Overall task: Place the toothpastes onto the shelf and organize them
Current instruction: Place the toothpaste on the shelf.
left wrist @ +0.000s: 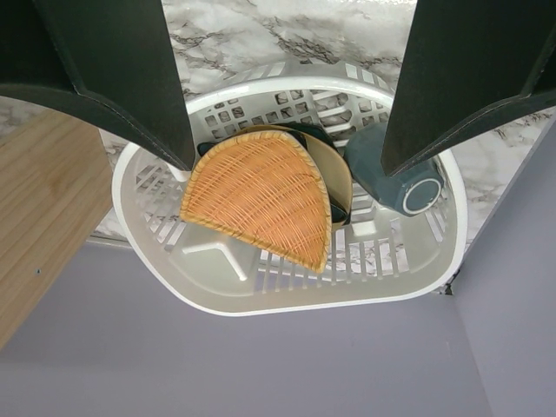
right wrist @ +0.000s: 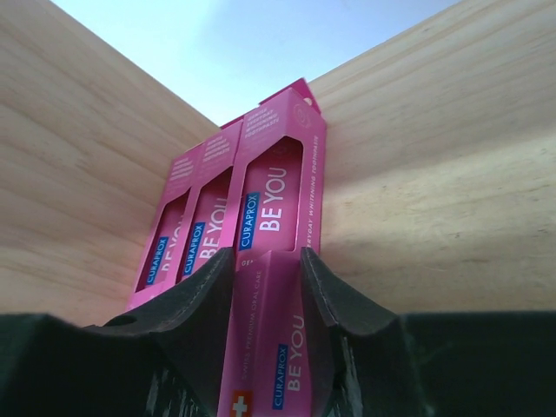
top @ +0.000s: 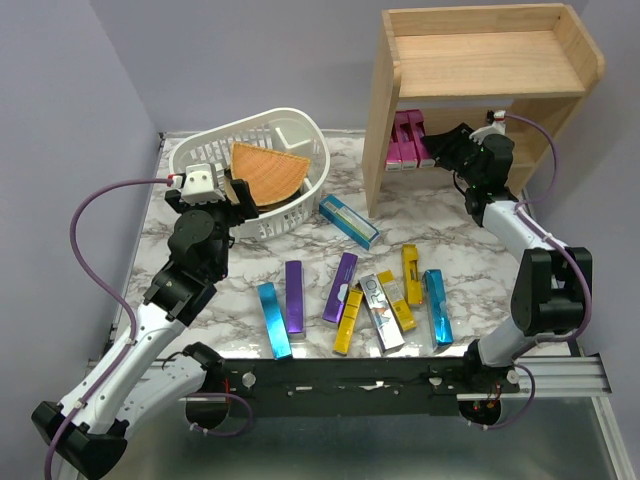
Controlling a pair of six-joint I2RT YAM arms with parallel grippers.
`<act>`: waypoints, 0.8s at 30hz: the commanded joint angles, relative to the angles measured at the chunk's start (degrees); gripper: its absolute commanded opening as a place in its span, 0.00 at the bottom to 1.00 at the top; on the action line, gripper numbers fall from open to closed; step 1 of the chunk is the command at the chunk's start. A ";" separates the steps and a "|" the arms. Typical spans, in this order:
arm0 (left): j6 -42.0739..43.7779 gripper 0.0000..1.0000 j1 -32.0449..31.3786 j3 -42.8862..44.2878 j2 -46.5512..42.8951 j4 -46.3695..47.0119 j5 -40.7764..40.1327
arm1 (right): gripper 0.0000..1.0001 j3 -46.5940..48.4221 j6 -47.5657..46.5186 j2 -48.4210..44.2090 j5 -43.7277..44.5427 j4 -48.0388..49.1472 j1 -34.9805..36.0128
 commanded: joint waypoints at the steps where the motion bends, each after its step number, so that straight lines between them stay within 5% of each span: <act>1: 0.46 0.99 0.22 -0.35 0.20 1.16 0.53 | 0.44 -1.00 3.04 1.05 -4.22 2.06 -0.18; 16: 0.54 0.99 0.22 -0.43 0.29 1.07 0.35 | 0.44 -1.17 1.82 -0.18 -4.15 1.10 -0.09; 24: 0.63 0.99 0.22 -0.52 -0.15 1.07 0.35 | 0.56 -1.70 -2.66 -6.24 2.09 -3.56 -0.09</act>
